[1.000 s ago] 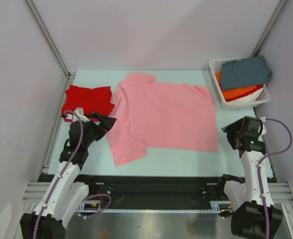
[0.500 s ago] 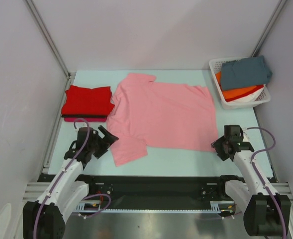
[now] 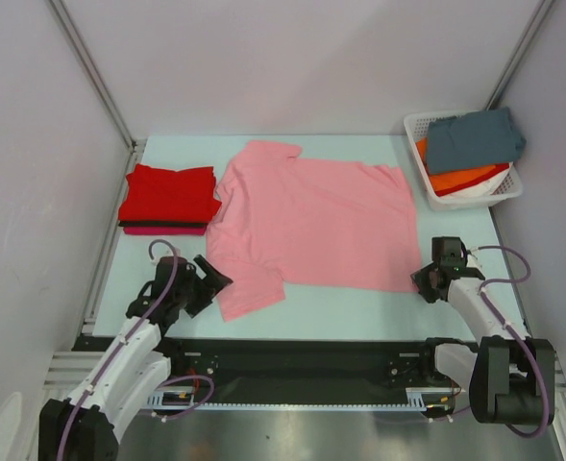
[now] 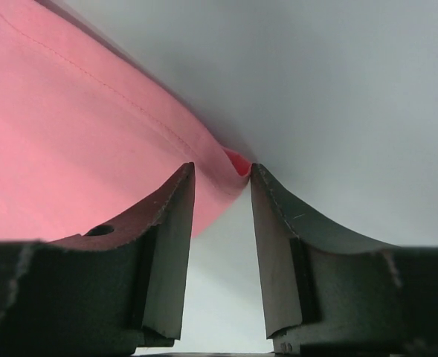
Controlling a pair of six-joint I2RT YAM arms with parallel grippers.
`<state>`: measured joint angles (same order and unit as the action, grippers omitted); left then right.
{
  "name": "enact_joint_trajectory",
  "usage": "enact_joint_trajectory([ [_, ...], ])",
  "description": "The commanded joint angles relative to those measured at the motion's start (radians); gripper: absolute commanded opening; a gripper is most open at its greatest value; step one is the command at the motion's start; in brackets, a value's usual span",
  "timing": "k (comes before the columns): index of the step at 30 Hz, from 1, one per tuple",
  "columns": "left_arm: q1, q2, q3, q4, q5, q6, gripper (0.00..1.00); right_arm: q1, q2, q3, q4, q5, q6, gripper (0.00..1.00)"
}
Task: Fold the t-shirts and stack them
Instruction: Flatten the tshirt out
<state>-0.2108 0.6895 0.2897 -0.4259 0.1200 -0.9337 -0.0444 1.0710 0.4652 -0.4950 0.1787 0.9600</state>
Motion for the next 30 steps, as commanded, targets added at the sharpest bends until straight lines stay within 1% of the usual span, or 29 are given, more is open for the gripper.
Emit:
enact_joint_trajectory([
  [1, -0.059, 0.01, -0.001, -0.042, -0.072, -0.045, 0.9, -0.006, 0.02, -0.011, 0.022, 0.044, 0.019, 0.41],
  [3, -0.085, 0.021, 0.006, -0.062, -0.106, -0.066, 0.9, -0.008, 0.014, -0.017, 0.027, 0.05, 0.023, 0.4],
  [5, -0.111, 0.038, 0.008, -0.068, -0.109, -0.086, 0.9, -0.009, 0.014, -0.03, 0.041, 0.048, 0.023, 0.32],
  [6, -0.117, 0.044, 0.005, -0.068, -0.109, -0.093, 0.9, -0.011, 0.017, -0.033, 0.048, 0.045, 0.02, 0.25],
  [7, -0.13, 0.051, 0.003, -0.07, -0.111, -0.103, 0.9, -0.012, 0.017, -0.034, 0.05, 0.041, 0.019, 0.16],
  [9, -0.142, 0.053, -0.003, -0.073, -0.114, -0.114, 0.89, -0.014, 0.007, -0.031, 0.041, 0.041, 0.016, 0.12],
  [10, -0.154, 0.053, -0.004, -0.077, -0.117, -0.126, 0.86, -0.017, 0.0, -0.03, 0.027, 0.045, 0.016, 0.1],
  [15, -0.191, 0.035, -0.021, -0.103, -0.117, -0.168, 0.86, -0.015, -0.112, -0.049, 0.015, 0.021, 0.0, 0.1],
  [18, -0.211, 0.03, -0.024, -0.122, -0.117, -0.183, 0.84, -0.015, -0.155, -0.059, -0.004, 0.011, -0.003, 0.07],
  [19, -0.219, 0.028, -0.021, -0.143, -0.117, -0.188, 0.83, -0.015, -0.173, -0.062, -0.007, 0.011, -0.004, 0.03],
  [20, -0.223, 0.025, -0.02, -0.16, -0.149, -0.192, 0.83, -0.015, -0.181, -0.063, -0.01, 0.011, -0.004, 0.0],
  [21, -0.229, 0.022, -0.012, -0.18, -0.166, -0.197, 0.83, -0.015, -0.186, -0.065, -0.016, 0.013, -0.006, 0.0],
  [23, -0.239, 0.007, -0.007, -0.226, -0.204, -0.217, 0.8, -0.015, -0.187, -0.066, -0.016, 0.005, -0.015, 0.0],
  [25, -0.24, -0.002, -0.011, -0.231, -0.2, -0.223, 0.72, -0.015, -0.184, -0.069, -0.02, 0.005, -0.015, 0.0],
  [28, -0.252, 0.004, -0.009, -0.229, -0.191, -0.229, 0.68, -0.015, -0.18, -0.076, -0.014, -0.004, -0.014, 0.0],
  [30, -0.262, 0.015, -0.004, -0.231, -0.192, -0.232, 0.67, -0.014, -0.178, -0.079, -0.016, -0.005, -0.014, 0.0],
])
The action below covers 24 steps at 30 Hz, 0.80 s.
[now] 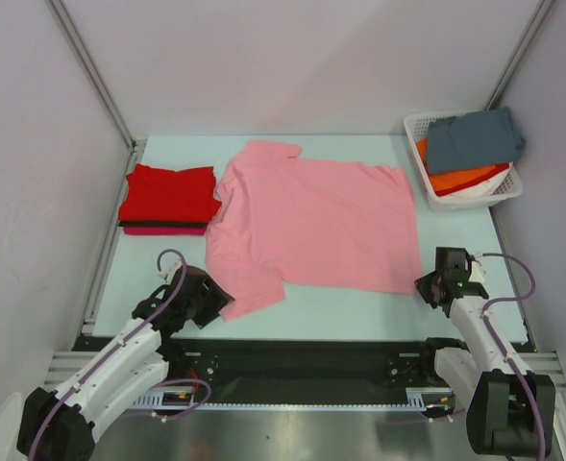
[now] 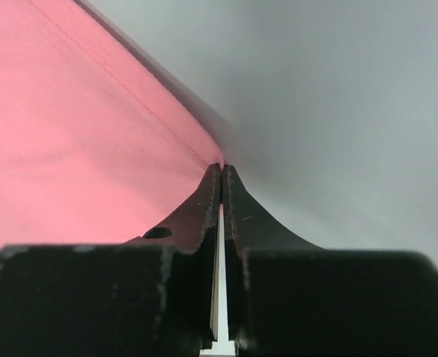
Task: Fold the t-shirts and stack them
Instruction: Flatten the tshirt out
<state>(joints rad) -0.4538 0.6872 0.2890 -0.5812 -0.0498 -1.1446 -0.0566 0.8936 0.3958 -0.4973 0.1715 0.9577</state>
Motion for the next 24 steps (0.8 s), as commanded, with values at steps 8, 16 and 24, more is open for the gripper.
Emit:
enact_joint_trajectory([
  [8, -0.103, 0.044, -0.004, -0.074, -0.042, -0.064, 0.52, -0.002, -0.007, -0.014, -0.009, -0.01, -0.005, 0.0],
  [16, -0.131, 0.051, -0.024, -0.042, -0.087, -0.096, 0.21, 0.001, -0.018, -0.015, 0.002, -0.032, -0.011, 0.0],
  [24, -0.129, 0.015, 0.03, 0.026, -0.114, -0.017, 0.0, 0.004, -0.053, -0.002, 0.009, -0.078, -0.043, 0.0],
])
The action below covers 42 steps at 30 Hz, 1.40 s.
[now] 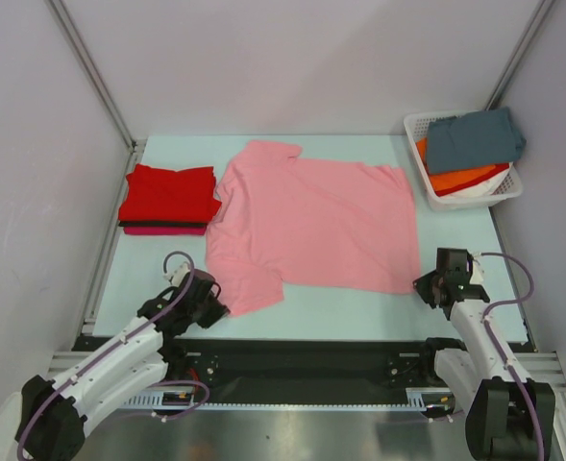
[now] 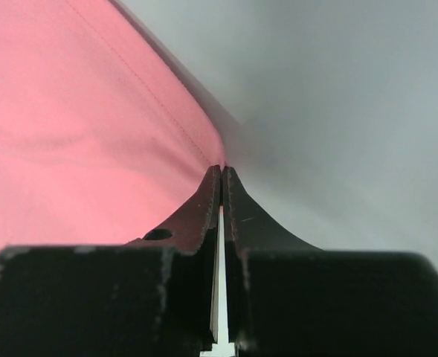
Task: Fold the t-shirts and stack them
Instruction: Flatten the tshirt out
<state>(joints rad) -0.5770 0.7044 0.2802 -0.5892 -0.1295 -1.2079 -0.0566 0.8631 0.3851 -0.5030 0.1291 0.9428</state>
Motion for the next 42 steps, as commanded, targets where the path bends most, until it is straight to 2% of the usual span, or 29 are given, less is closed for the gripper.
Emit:
enact_joint_trajectory([
  [1, -0.006, 0.006, 0.054, 0.045, -0.039, 0.062, 0.01, 0.004, -0.026, 0.015, 0.024, -0.048, -0.033, 0.0],
  [6, 0.014, 0.105, 0.18, 0.114, -0.024, 0.137, 0.0, 0.006, -0.001, 0.06, 0.131, -0.179, -0.096, 0.0],
  [10, 0.112, 0.174, 0.318, 0.172, 0.045, 0.197, 0.0, 0.006, 0.056, 0.17, 0.196, -0.244, -0.105, 0.0],
  [16, 0.261, 0.268, 0.686, 0.121, 0.097, 0.326, 0.0, -0.012, 0.152, 0.472, 0.182, -0.324, -0.151, 0.0],
  [20, 0.296, 0.244, 0.891, 0.097, 0.122, 0.376, 0.0, -0.064, 0.122, 0.598, 0.188, -0.468, -0.18, 0.0],
  [24, 0.298, 0.132, 0.994, 0.103, 0.159, 0.445, 0.0, -0.101, 0.007, 0.647, 0.202, -0.623, -0.216, 0.0],
  [29, 0.298, -0.028, 1.115, 0.104, 0.101, 0.495, 0.0, -0.115, -0.171, 0.747, 0.149, -0.612, -0.242, 0.0],
  [32, 0.298, -0.065, 1.264, 0.1, 0.091, 0.501, 0.0, -0.115, -0.263, 0.802, 0.135, -0.54, -0.233, 0.0],
  [36, 0.298, -0.023, 1.405, 0.098, 0.079, 0.501, 0.0, -0.115, -0.286, 0.929, 0.126, -0.485, -0.219, 0.0],
  [42, 0.298, 0.153, 1.527, 0.098, 0.008, 0.513, 0.0, -0.115, -0.171, 1.057, 0.066, -0.442, -0.187, 0.0],
])
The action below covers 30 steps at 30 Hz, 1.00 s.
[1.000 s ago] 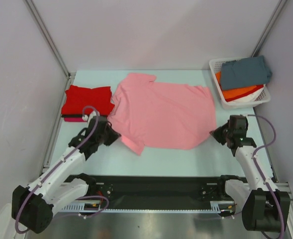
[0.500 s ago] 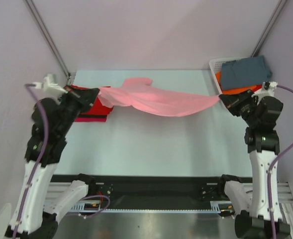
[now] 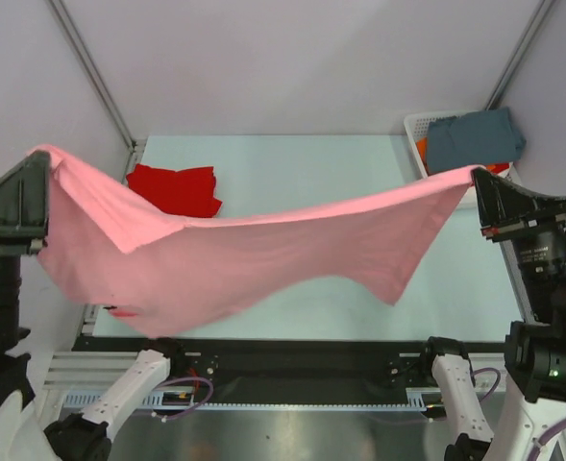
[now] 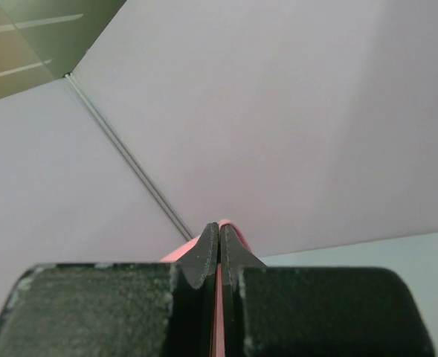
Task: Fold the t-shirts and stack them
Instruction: Flatten the tshirt out
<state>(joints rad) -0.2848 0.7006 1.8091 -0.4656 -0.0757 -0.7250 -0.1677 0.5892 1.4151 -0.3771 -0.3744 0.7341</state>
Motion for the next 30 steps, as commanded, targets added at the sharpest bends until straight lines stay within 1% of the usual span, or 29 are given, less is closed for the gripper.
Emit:
enact_joint_trajectory([
  [1, 0.006, 0.187, -0.005, -0.024, -0.05, 0.03, 0.0, -0.004, 0.122, 0.027, -0.065, 0.066, 0.025, 0.0],
  [4, 0.006, 0.286, -0.077, -0.001, -0.047, 0.022, 0.0, -0.004, 0.201, -0.008, -0.06, 0.054, 0.053, 0.0],
  [5, 0.007, 0.304, -0.106, 0.011, -0.042, 0.021, 0.0, -0.004, 0.218, -0.065, -0.034, 0.046, 0.06, 0.0],
  [6, 0.007, 0.347, -0.173, 0.04, -0.041, 0.016, 0.0, -0.004, 0.25, -0.097, -0.013, 0.028, 0.077, 0.0],
  [7, 0.009, 0.364, -0.207, 0.057, -0.045, 0.013, 0.01, -0.003, 0.264, -0.14, 0.01, 0.02, 0.086, 0.0],
  [8, 0.01, 0.399, -0.276, 0.074, -0.05, 0.007, 0.01, -0.003, 0.28, -0.209, 0.056, 0.017, 0.094, 0.0],
  [11, 0.041, 0.463, -0.376, 0.146, -0.044, -0.053, 0.0, -0.001, 0.356, -0.298, 0.144, 0.041, 0.117, 0.0],
  [13, 0.065, 0.554, -0.392, 0.202, 0.0, -0.097, 0.01, -0.003, 0.443, -0.317, 0.17, 0.055, 0.122, 0.0],
  [15, 0.079, 0.63, -0.334, 0.232, 0.036, -0.113, 0.0, -0.006, 0.513, -0.262, 0.196, 0.055, 0.123, 0.0],
  [16, 0.079, 0.698, -0.299, 0.237, 0.048, -0.111, 0.0, -0.007, 0.578, -0.221, 0.198, 0.054, 0.125, 0.0],
  [17, 0.081, 0.736, -0.206, 0.237, 0.06, -0.11, 0.0, -0.013, 0.618, -0.179, 0.192, 0.039, 0.125, 0.0],
  [18, 0.081, 0.77, -0.148, 0.236, 0.068, -0.103, 0.0, -0.018, 0.653, -0.077, 0.185, 0.025, 0.128, 0.0],
  [19, 0.081, 0.836, -0.02, 0.228, 0.106, -0.1, 0.0, -0.029, 0.716, -0.027, 0.175, 0.006, 0.136, 0.0],
  [21, 0.081, 0.898, 0.129, 0.208, 0.135, -0.093, 0.0, -0.036, 0.768, 0.08, 0.162, 0.002, 0.146, 0.0],
  [22, 0.081, 0.96, 0.206, 0.199, 0.148, -0.09, 0.0, -0.039, 0.82, 0.178, 0.146, 0.002, 0.151, 0.0],
  [23, 0.081, 0.987, 0.339, 0.196, 0.163, -0.088, 0.0, -0.046, 0.843, 0.235, 0.135, 0.0, 0.16, 0.0],
  [24, 0.082, 1.017, 0.399, 0.197, 0.162, -0.09, 0.0, -0.055, 0.869, 0.28, 0.129, -0.003, 0.166, 0.0],
  [25, 0.082, 1.042, 0.453, 0.2, 0.157, -0.096, 0.0, -0.059, 0.892, 0.362, 0.118, -0.006, 0.172, 0.0],
  [26, 0.084, 1.094, 0.537, 0.218, 0.149, -0.115, 0.0, -0.064, 0.938, 0.395, 0.119, -0.023, 0.191, 0.0],
  [28, 0.099, 1.129, 0.587, 0.257, 0.158, -0.134, 0.0, -0.075, 0.977, 0.459, 0.136, -0.044, 0.211, 0.0],
  [30, 0.12, 1.166, 0.618, 0.301, 0.172, -0.162, 0.0, -0.075, 1.024, 0.472, 0.15, -0.084, 0.221, 0.0],
])
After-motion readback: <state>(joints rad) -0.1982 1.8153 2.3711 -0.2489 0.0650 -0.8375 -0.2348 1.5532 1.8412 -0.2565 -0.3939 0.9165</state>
